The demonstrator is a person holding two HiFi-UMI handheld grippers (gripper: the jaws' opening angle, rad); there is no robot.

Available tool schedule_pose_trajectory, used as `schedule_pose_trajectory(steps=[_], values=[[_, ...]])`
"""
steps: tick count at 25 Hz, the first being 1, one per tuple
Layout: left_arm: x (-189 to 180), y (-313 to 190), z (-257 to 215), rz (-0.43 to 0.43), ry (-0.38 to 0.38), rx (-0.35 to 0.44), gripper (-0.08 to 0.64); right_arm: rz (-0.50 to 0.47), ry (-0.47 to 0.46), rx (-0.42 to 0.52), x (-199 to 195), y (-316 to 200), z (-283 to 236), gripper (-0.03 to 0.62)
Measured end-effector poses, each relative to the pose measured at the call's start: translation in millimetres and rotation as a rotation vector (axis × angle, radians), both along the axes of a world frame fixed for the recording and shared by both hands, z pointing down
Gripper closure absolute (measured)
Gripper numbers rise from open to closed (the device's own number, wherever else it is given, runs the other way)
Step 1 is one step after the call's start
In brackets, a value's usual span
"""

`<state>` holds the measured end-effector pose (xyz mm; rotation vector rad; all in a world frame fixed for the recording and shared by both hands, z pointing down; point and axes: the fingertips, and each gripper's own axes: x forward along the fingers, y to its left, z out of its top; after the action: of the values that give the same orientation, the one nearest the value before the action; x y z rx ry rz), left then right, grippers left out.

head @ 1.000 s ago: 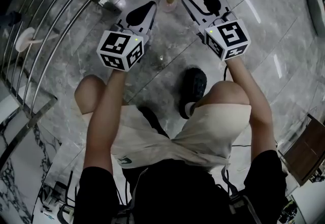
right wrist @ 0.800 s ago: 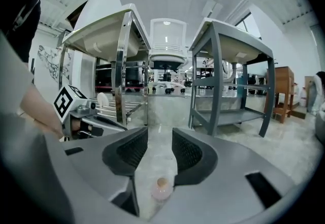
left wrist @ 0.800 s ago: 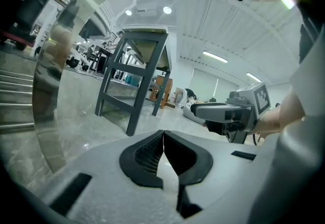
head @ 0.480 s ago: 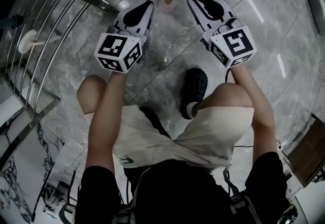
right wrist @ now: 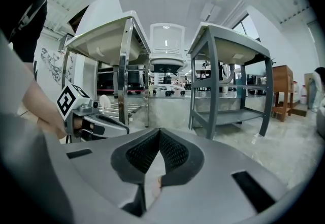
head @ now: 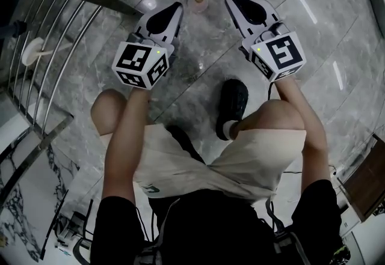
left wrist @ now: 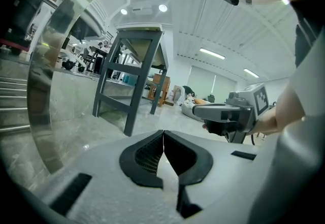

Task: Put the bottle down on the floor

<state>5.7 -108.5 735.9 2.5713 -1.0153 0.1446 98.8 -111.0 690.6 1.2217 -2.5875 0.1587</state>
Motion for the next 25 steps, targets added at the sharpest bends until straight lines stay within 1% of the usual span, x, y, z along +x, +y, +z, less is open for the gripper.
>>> schedule_pose_trajectory(steps=[6, 13, 16, 19, 21, 23, 25], values=[[3.8, -3.1, 5.3, 0.001, -0.005, -0.015, 0.540, -0.003, -0.016, -0.014, 5.3, -1.9, 3.7, 0.588], [10.8, -12.5, -3.3, -0.016, 0.016, -0.020, 0.540, -0.034, -0.010, -0.020, 7.8, -5.0, 0.1, 0.588], [14.4, -14.6, -8.7, -0.013, 0.006, -0.009, 0.540, -0.035, -0.002, -0.035, 14.0, -6.6, -5.3, 0.588], [21.5, -13.2, -24.4, -0.016, 0.007, 0.010, 0.540, -0.078, 0.058, -0.043, 22.6, 3.9, -23.4, 0.588], [21.4, -9.4, -41.0, -0.007, -0.009, 0.023, 0.540, -0.103, 0.088, -0.053, 25.1, 12.8, -39.5, 0.588], [17.2, -6.5, -60.1, -0.010, -0.020, 0.014, 0.540, -0.104, 0.082, -0.066, 27.3, 15.7, -58.9, 0.588], [14.4, -5.8, -82.4, -0.025, -0.004, -0.017, 0.540, -0.103, 0.072, -0.070, 30.9, 16.6, -81.4, 0.589]])
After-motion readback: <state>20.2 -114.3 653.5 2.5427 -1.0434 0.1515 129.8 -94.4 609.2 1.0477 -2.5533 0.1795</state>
